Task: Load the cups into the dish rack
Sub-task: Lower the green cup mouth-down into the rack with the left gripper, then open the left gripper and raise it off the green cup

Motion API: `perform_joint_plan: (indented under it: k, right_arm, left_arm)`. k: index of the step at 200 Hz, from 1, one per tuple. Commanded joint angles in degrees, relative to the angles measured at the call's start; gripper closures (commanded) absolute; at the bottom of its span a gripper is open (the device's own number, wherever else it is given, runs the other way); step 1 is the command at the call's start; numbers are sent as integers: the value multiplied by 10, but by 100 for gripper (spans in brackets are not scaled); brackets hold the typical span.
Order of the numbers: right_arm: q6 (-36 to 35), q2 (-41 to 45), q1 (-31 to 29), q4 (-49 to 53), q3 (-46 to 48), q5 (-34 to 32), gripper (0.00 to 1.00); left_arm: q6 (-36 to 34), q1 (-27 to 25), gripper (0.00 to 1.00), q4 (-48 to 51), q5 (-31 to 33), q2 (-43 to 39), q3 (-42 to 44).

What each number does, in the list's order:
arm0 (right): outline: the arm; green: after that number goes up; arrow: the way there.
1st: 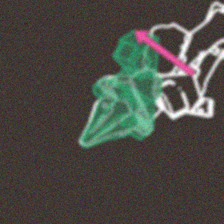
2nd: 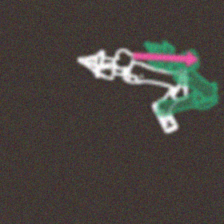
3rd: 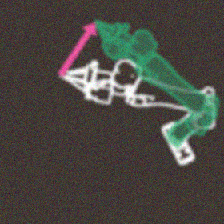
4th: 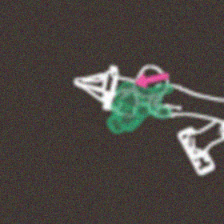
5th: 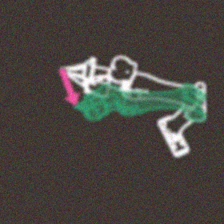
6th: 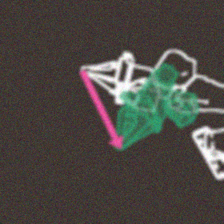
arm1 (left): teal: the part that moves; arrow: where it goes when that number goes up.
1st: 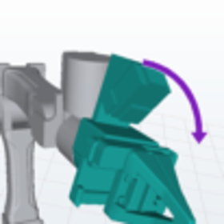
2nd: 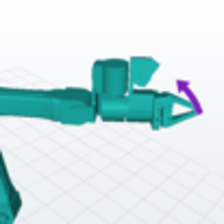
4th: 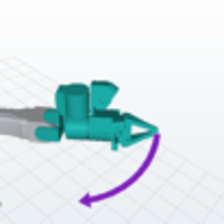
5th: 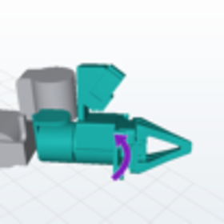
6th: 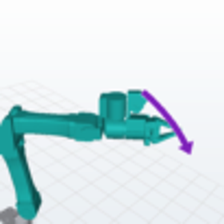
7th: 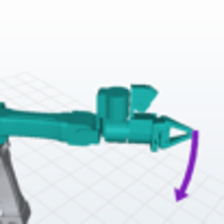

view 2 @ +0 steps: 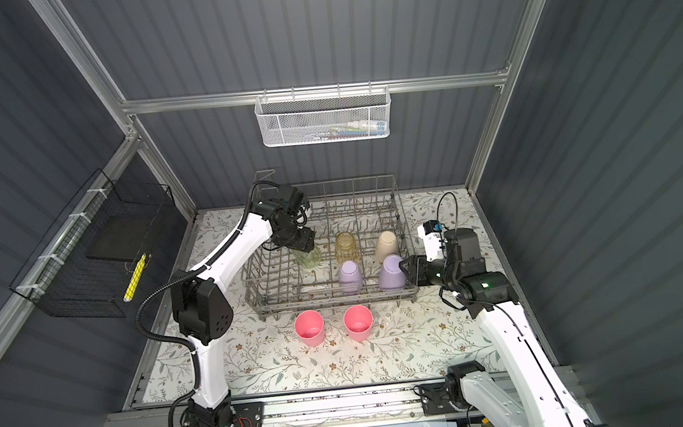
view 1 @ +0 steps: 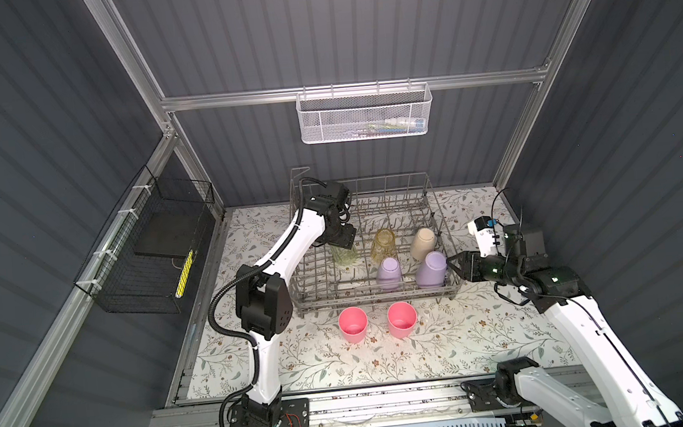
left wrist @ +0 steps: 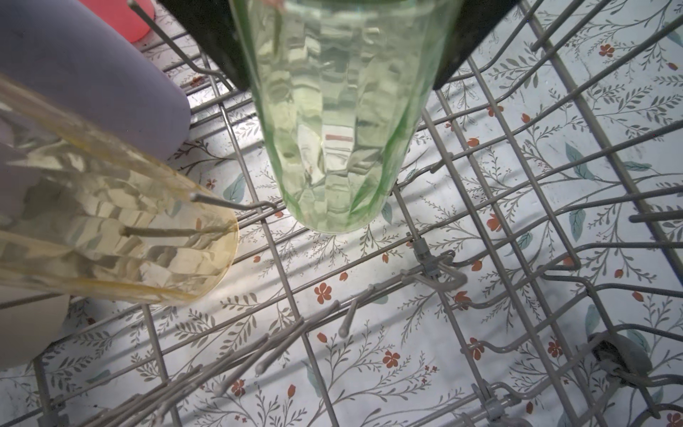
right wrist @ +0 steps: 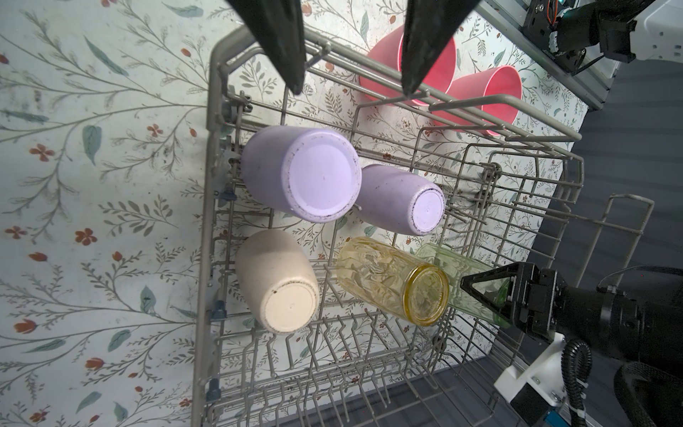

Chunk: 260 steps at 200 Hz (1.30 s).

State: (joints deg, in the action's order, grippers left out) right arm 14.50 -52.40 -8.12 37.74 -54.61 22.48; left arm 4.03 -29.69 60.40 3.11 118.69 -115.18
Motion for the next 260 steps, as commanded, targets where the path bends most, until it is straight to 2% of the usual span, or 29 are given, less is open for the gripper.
perform_joint_plan:
  k: [1, 93, 151, 190, 226, 260]
  right_arm:
    - [-7, -3, 3, -4, 6, 0, 56]
    - [-6, -12, 3, -6, 4, 3, 56]
    - [-4, -18, 3, -7, 0, 7, 56]
    - [-3, -20, 3, -7, -2, 8, 56]
    - [-3, -20, 3, -6, -5, 9, 56]
    - [0, -19, 3, -6, -6, 13, 56]
  left_arm:
    - [-8, -4, 45, 6, 13, 18, -19]
    - [-10, -4, 42, 8, 34, 55, -33]
    - [-7, -5, 31, 8, 5, 61, -41]
    - [-4, -8, 13, 3, -10, 56, -39]
    - [1, -9, 4, 1, -11, 42, -39]
    - [4, -9, 1, -9, -21, 18, -41]
